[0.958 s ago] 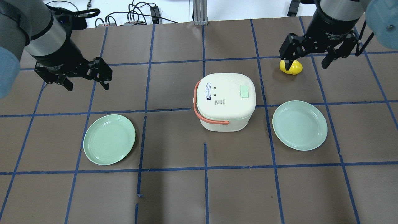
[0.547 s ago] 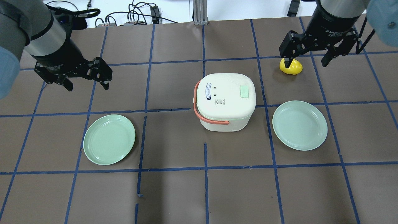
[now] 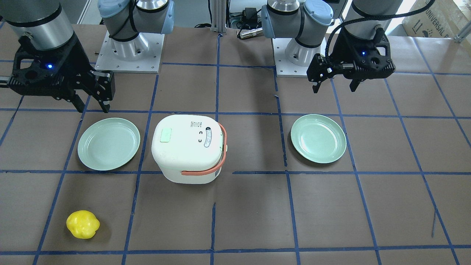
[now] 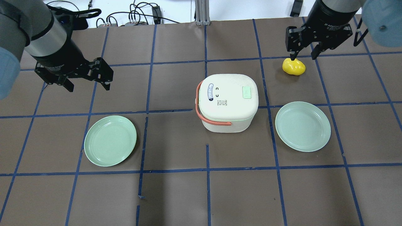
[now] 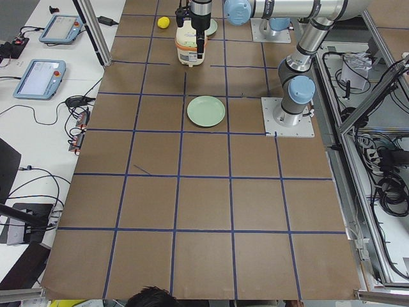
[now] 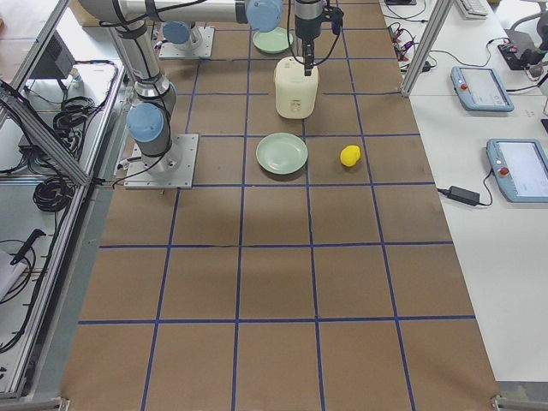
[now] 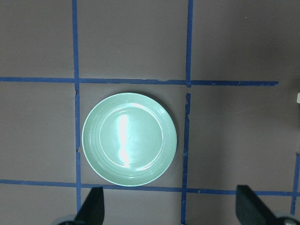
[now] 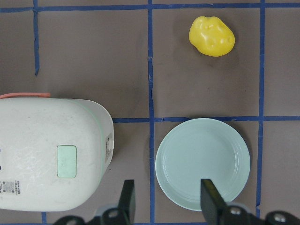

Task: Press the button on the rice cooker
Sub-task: 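Move the right gripper over the rice cooker's green button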

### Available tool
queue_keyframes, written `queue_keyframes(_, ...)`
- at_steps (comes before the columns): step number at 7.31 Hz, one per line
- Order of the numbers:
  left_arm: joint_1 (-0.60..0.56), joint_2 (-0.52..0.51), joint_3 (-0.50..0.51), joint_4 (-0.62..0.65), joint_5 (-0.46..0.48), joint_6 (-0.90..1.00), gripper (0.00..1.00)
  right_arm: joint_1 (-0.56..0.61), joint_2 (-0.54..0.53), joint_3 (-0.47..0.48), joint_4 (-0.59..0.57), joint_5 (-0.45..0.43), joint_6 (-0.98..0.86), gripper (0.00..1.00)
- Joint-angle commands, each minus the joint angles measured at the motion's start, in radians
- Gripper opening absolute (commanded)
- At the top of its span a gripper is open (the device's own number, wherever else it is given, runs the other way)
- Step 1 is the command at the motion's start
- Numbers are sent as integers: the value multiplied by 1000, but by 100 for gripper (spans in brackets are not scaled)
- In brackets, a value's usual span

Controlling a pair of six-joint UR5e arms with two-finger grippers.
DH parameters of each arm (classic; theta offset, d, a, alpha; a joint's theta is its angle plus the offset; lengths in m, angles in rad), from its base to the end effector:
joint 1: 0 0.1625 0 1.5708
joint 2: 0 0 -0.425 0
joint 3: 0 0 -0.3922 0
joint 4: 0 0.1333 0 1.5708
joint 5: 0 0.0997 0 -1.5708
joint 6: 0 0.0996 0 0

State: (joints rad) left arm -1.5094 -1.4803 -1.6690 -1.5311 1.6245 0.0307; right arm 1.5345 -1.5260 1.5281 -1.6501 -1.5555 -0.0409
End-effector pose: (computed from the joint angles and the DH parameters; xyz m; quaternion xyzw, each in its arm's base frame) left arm -0.0997 -0.4636 0.4865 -0.0158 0.9994 -0.0147 0.0276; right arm 0.1159 -0.5229 0.4946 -0.0026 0.9992 -0.0389 0.0061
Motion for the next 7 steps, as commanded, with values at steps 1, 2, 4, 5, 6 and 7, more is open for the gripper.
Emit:
queue_keyframes(1, 0, 0, 0, -1, 0, 0, 100, 59, 42, -2, -8, 43, 1, 7)
queue_keyframes(2, 0, 0, 0, 0, 0, 0, 100, 87, 70, -3, -8, 70, 1, 9)
queue_keyframes(4, 0, 0, 0, 0, 0, 0, 100, 95, 81, 9, -13, 159, -7, 9)
queue_keyframes(5, 0, 0, 0, 0, 0, 0, 100, 93, 86, 18, -14, 190, -37, 9)
queue_keyframes(6, 0, 0, 0, 0, 0, 0, 100, 90, 105, 20, -16, 239, -62, 9)
queue_keyframes(7, 0, 0, 0, 0, 0, 0, 100, 89, 122, 20, -17, 251, -62, 9)
